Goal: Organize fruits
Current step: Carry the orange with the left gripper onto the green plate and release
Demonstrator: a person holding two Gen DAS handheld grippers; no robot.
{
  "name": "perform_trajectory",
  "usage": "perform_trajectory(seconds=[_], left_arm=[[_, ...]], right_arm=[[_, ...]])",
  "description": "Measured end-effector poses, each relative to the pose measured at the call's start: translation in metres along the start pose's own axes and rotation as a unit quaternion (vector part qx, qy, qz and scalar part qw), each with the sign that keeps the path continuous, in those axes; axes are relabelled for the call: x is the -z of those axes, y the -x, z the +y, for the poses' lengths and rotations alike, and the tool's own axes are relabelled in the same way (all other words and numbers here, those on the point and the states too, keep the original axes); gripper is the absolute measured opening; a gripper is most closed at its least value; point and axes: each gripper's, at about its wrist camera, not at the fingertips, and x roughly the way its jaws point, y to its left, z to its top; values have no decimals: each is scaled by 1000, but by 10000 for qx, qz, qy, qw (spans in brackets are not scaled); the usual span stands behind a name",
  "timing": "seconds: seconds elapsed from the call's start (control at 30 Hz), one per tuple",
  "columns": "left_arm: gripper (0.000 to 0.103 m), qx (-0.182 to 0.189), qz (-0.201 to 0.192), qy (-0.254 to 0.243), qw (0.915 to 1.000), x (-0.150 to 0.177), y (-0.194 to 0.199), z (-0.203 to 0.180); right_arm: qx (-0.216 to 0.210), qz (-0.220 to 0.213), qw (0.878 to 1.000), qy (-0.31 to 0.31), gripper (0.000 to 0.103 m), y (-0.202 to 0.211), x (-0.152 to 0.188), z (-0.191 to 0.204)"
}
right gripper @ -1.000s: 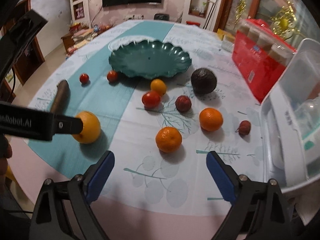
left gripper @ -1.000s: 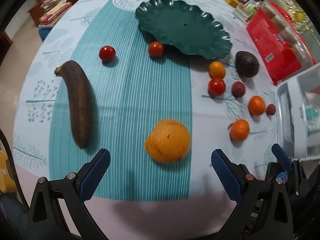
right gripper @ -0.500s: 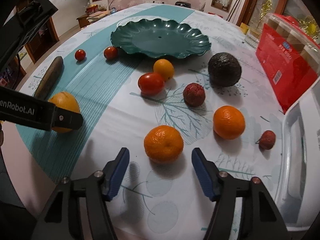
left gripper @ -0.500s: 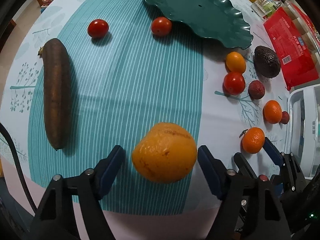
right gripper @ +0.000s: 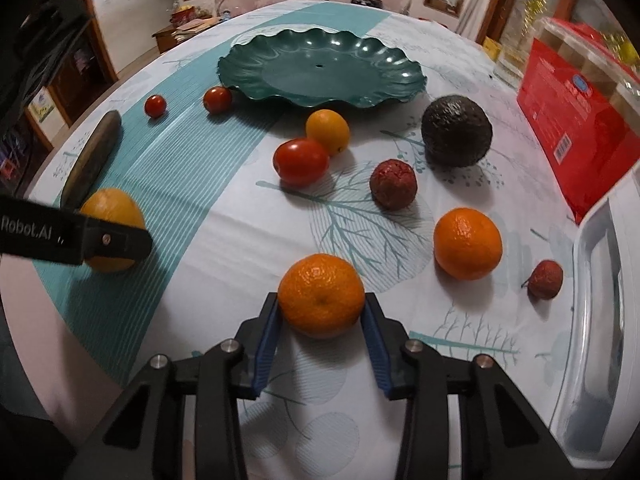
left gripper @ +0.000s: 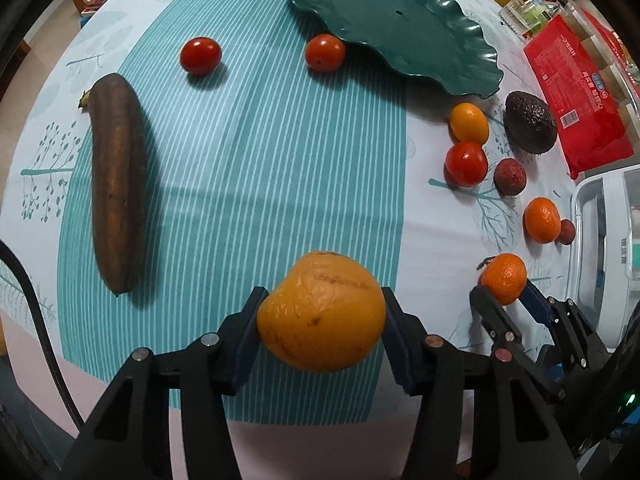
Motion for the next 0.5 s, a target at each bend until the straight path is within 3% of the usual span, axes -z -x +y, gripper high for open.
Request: perform_trajectory(seconds=[0.27,0.5], left_arm=[[53,-83,-21,37,10000,0,19,14],[53,40,-381,-7,9993,-23,54,20]], right_arm=[[98,102,9996,-230,40,8,-3,7],[49,-136,9998,-101,40,26,-25,22]])
